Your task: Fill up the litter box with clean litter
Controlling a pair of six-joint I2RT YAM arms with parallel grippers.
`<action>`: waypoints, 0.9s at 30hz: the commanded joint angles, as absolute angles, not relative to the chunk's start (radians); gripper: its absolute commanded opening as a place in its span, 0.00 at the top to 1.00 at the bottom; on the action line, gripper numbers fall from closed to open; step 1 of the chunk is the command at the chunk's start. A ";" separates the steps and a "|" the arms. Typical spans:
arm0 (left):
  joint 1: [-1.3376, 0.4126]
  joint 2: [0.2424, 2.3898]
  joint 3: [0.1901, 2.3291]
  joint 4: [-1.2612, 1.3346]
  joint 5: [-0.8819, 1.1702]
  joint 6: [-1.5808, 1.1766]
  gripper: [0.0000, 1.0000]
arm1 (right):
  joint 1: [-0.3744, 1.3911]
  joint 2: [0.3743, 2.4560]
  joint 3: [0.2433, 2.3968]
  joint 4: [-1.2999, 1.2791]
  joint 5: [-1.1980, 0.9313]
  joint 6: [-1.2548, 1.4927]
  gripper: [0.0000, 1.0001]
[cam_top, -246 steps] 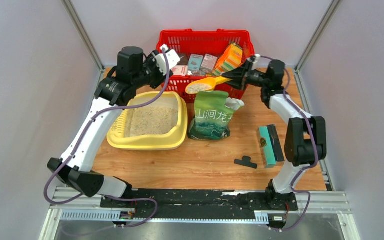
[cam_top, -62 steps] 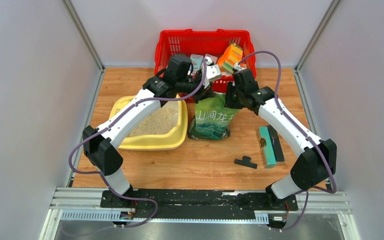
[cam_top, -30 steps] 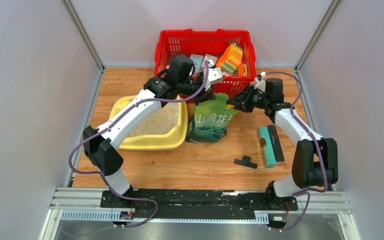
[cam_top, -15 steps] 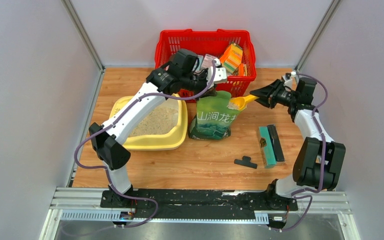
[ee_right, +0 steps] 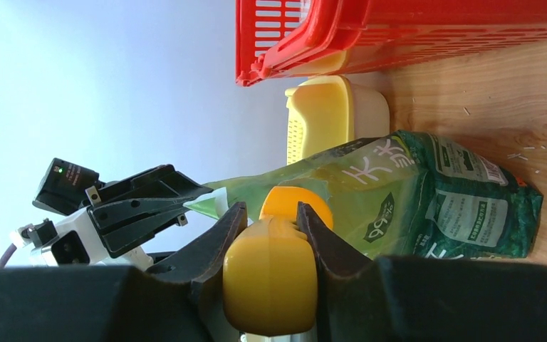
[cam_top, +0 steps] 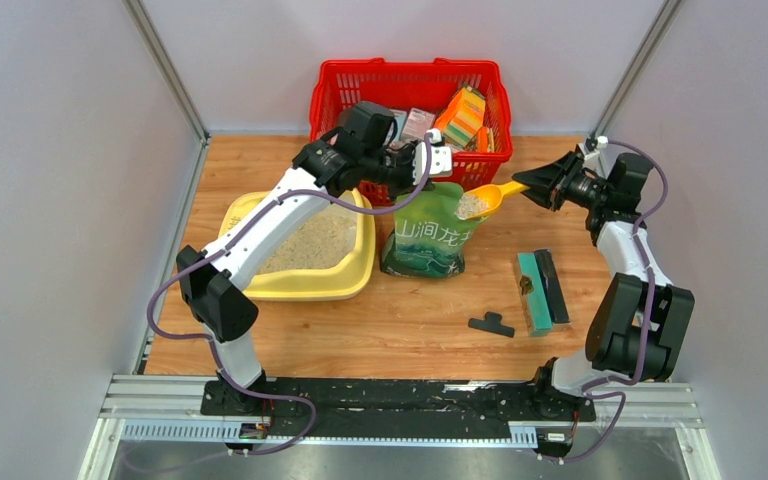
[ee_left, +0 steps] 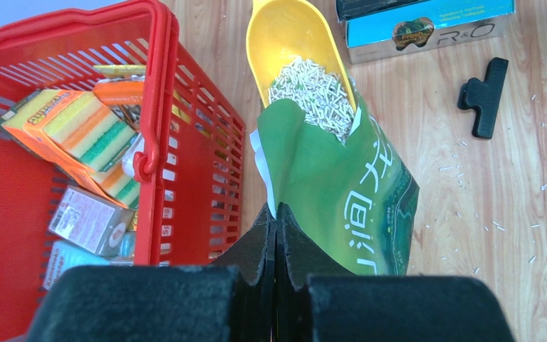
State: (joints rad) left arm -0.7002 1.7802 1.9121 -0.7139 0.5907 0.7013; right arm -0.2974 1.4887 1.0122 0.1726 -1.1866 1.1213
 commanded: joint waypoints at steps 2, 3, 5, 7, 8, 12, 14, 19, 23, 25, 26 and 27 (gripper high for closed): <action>-0.703 1.660 1.925 -0.480 0.600 0.724 1.00 | -0.311 1.485 1.016 0.088 -1.255 1.029 1.00; -0.703 1.660 1.927 -0.477 0.594 0.718 1.00 | -0.316 1.499 1.008 0.051 -1.250 1.007 1.00; -0.704 1.657 1.927 -0.479 0.591 0.715 1.00 | -0.324 1.514 0.997 0.035 -1.249 0.977 1.00; -0.703 1.657 1.924 -0.482 0.584 0.715 1.00 | -0.340 1.517 0.980 0.081 -1.238 1.062 1.00; -0.703 1.657 1.925 -0.483 0.584 0.715 1.00 | -0.353 1.514 0.977 0.153 -1.233 1.099 1.00; -0.703 1.657 1.924 -0.480 0.577 0.709 1.00 | -0.377 1.520 1.008 0.091 -1.219 1.042 1.00; -0.701 1.658 1.924 -0.480 0.572 0.710 1.00 | -0.396 1.520 0.977 0.159 -1.233 1.113 1.00; -0.701 1.654 1.919 -0.485 0.554 0.713 1.00 | -0.417 1.509 0.986 0.154 -1.244 1.112 1.00; -0.701 1.652 1.919 -0.489 0.549 0.713 1.00 | -0.428 1.511 0.989 0.127 -1.243 1.083 1.00; -0.701 1.654 1.917 -0.492 0.545 0.713 1.00 | -0.428 1.516 0.986 0.132 -1.239 1.085 1.00; -0.701 1.654 1.917 -0.494 0.545 0.715 1.00 | -0.429 1.517 0.983 0.153 -1.244 1.094 1.00; -0.701 1.655 1.917 -0.498 0.537 0.715 1.00 | -0.428 1.519 0.977 0.178 -1.247 1.117 1.00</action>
